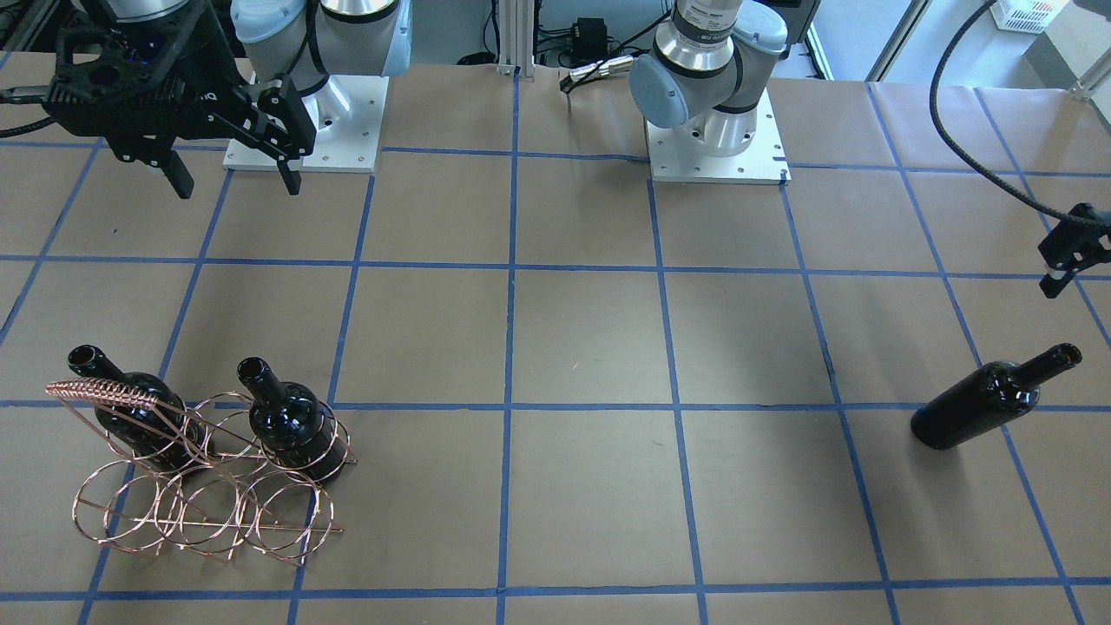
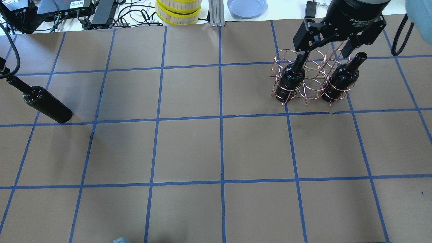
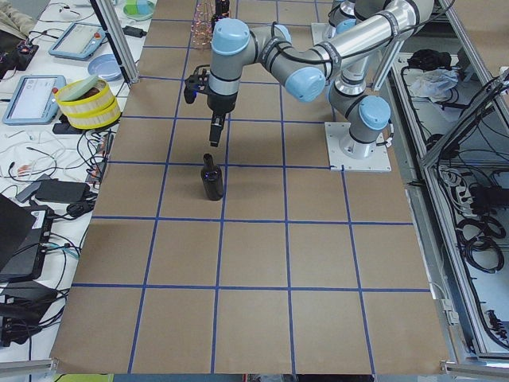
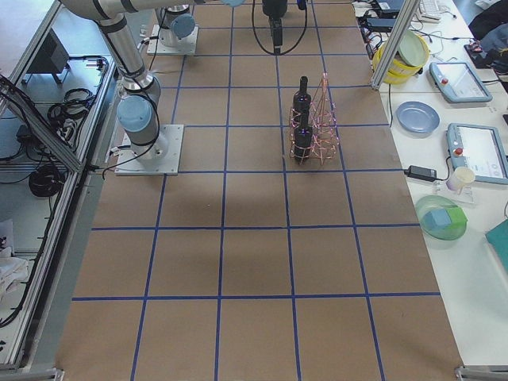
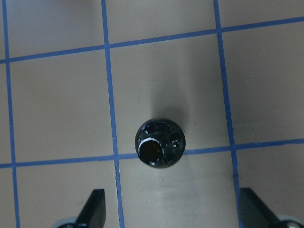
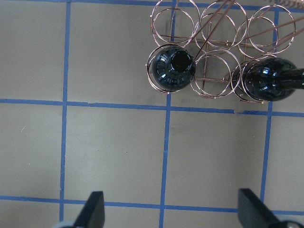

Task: Place wine into wine basket
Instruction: 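Close the left gripper on the bottle neck and lift it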

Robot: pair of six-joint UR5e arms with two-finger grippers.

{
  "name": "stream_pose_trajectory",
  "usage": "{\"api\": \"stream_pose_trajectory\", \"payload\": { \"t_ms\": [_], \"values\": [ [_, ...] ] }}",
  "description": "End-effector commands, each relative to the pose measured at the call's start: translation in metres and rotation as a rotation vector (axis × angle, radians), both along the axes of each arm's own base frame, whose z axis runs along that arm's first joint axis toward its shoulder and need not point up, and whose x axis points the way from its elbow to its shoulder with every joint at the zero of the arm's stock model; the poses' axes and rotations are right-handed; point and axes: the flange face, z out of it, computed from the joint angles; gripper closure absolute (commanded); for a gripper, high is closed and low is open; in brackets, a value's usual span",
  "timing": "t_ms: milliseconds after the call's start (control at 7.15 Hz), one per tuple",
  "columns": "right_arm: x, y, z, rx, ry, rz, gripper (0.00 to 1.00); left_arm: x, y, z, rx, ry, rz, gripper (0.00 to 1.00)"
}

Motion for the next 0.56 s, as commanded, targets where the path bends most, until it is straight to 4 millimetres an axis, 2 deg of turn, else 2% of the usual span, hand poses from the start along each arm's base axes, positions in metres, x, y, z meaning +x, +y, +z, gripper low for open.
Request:
{"api": "stream_pose_trajectory", "payload": {
  "t_ms": [0, 140, 420],
  "values": [
    [0.0, 0.0, 0.0, 0.0, 0.0, 0.001, 0.0, 0.022, -0.012, -0.046, -0.043, 0.034, -0.082, 0.03],
    [0.0, 0.0, 0.0, 0.0, 0.0, -0.001, 0.0, 0.034, -0.01, -0.056, -0.034, 0.043, -0.072, 0.03],
    [0.0, 0.0, 0.0, 0.0, 0.0, -0.001, 0.0, 0.042, -0.022, -0.083, -0.039, 0.06, -0.073, 0.05]
  ]
}}
